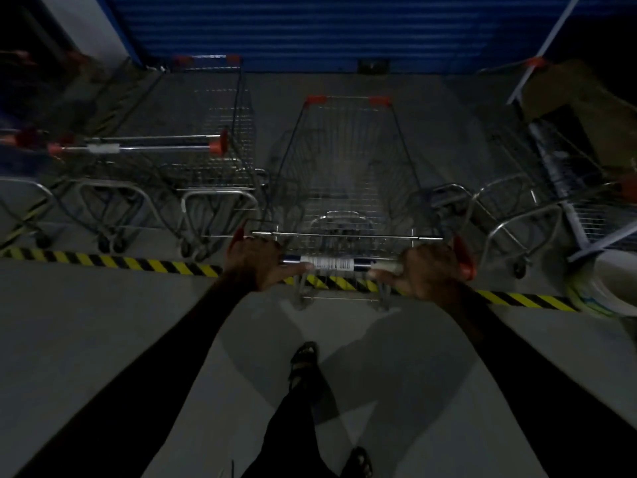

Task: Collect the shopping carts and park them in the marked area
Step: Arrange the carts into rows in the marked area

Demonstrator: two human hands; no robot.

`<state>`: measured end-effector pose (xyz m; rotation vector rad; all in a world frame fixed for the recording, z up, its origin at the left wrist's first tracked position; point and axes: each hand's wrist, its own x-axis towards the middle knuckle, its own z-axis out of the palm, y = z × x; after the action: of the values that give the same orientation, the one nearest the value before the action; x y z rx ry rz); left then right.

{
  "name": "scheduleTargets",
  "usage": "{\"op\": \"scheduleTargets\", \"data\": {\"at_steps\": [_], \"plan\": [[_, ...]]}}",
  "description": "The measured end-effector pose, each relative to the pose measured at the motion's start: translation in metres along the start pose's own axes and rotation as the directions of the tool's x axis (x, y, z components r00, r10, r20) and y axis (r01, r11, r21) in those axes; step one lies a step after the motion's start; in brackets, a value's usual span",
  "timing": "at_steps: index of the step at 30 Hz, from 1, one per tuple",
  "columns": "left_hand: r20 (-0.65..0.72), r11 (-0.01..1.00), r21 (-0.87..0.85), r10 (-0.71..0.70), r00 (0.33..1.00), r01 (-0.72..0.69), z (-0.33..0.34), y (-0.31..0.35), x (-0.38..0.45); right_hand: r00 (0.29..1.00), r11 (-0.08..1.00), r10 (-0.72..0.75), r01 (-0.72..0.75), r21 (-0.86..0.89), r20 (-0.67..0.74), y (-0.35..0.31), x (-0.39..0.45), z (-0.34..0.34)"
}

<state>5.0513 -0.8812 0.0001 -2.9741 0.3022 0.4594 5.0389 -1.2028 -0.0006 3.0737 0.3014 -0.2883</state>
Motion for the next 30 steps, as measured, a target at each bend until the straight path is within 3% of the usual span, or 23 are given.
{"op": "scheduleTargets", "data": {"at_steps": [3,6,10,15,18,22,25,30], "plan": [[0.056,0.999,-0.036,-0.017,0.998,0.019,0.015,-0.003,-0.038,0.999,0.998,-0.038,0.037,-0.043,-0.008,-0.014,-0.035,0.009],[0.056,0.998,-0.058,-0.02,0.998,0.023,0.028,-0.006,-0.071,0.997,0.998,-0.062,0.064,0.021,-0.053,-0.027,-0.061,0.022],[0.033,0.995,-0.096,-0.036,0.999,0.039,0.035,-0.012,-0.099,0.959,0.995,-0.084,0.096,0.033,-0.27,-0.048,-0.089,0.029],[-0.002,1.0,0.004,-0.004,1.0,0.004,0.056,-0.027,-0.114,0.996,0.999,-0.038,0.037,-0.022,-0.076,-0.06,-0.112,0.039],[-0.091,0.997,0.05,0.065,0.994,-0.061,0.063,-0.042,-0.125,0.995,0.999,0.001,-0.004,-0.032,-0.103,-0.079,-0.125,0.043],[-0.09,0.997,0.042,0.073,0.993,-0.069,0.071,-0.066,-0.105,0.988,0.997,0.073,-0.074,-0.005,-0.135,-0.098,-0.115,0.046],[-0.182,0.996,0.014,0.088,0.979,-0.087,0.064,-0.082,-0.07,0.978,0.995,0.101,-0.1,0.017,-0.184,-0.101,-0.08,0.044],[-0.048,0.992,-0.072,0.098,0.994,-0.101,0.031,-0.105,-0.002,0.969,0.992,0.101,-0.115,-0.05,-0.224,-0.1,-0.016,0.027]]}}
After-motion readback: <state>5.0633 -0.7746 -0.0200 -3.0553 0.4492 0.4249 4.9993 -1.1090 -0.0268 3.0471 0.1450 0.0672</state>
